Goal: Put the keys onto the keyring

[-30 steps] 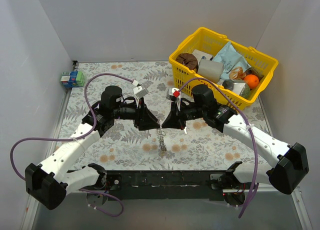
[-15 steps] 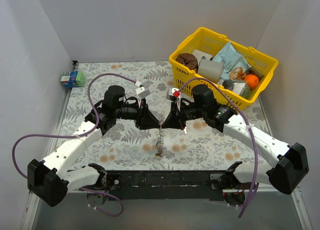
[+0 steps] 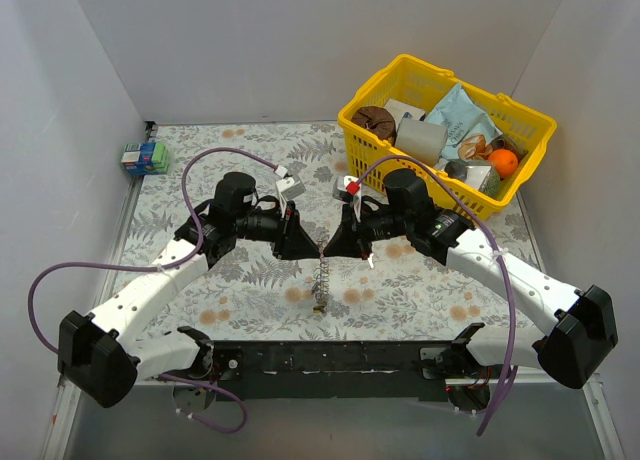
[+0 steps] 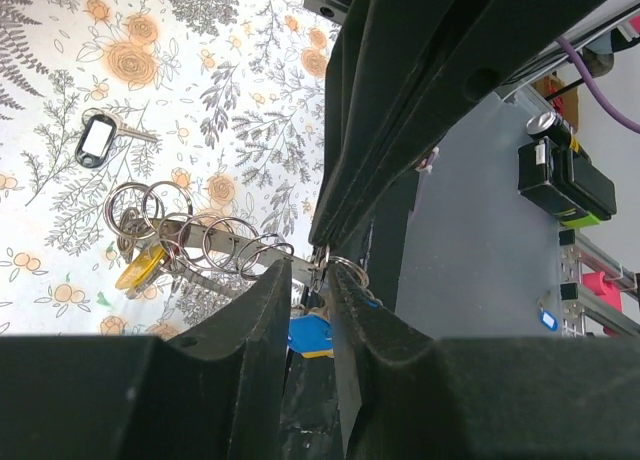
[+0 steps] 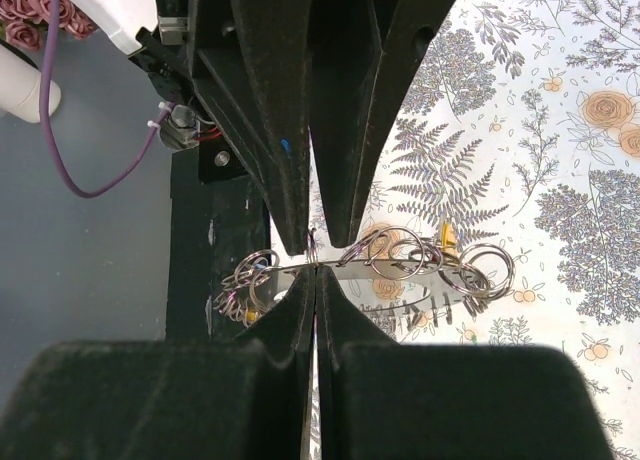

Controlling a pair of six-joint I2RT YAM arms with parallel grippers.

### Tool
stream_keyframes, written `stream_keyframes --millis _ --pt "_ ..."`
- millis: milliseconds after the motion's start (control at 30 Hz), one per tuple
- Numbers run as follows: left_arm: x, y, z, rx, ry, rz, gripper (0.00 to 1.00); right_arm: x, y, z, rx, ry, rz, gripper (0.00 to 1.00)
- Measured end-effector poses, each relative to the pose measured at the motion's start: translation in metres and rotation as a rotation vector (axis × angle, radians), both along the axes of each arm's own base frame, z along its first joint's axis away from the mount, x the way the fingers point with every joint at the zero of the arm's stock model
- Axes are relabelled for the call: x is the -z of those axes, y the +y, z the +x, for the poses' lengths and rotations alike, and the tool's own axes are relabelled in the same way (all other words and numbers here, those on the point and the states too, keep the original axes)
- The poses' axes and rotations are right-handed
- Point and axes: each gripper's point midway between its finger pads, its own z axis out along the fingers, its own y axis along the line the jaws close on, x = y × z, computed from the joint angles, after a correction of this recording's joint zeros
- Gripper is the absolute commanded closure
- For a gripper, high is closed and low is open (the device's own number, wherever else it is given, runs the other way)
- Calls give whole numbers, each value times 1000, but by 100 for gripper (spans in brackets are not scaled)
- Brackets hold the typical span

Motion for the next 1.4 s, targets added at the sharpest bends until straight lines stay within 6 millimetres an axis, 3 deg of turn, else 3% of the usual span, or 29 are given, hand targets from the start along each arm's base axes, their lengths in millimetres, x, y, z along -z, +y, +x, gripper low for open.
stream_keyframes --millis 333,667,833,1033,1167,1400 --pt "6 -2 -3 22 10 13 100 1 0 1 5 0 -2 99" --pt "6 -3 -4 28 3 12 100 1 0 2 12 4 -5 98" --pt "4 -1 -6 8 -20 -9 100 -2 1 3 26 17 3 59" --pt "6 5 -11 -43 -46 -39 100 -28 -3 14 101 -33 77 25" --pt "1 8 -11 -76 -82 -64 100 -45 -16 21 172 -82 140 12" --pt "-5 13 -11 -126 -152 -132 100 -55 -38 30 264 -110 205 6"
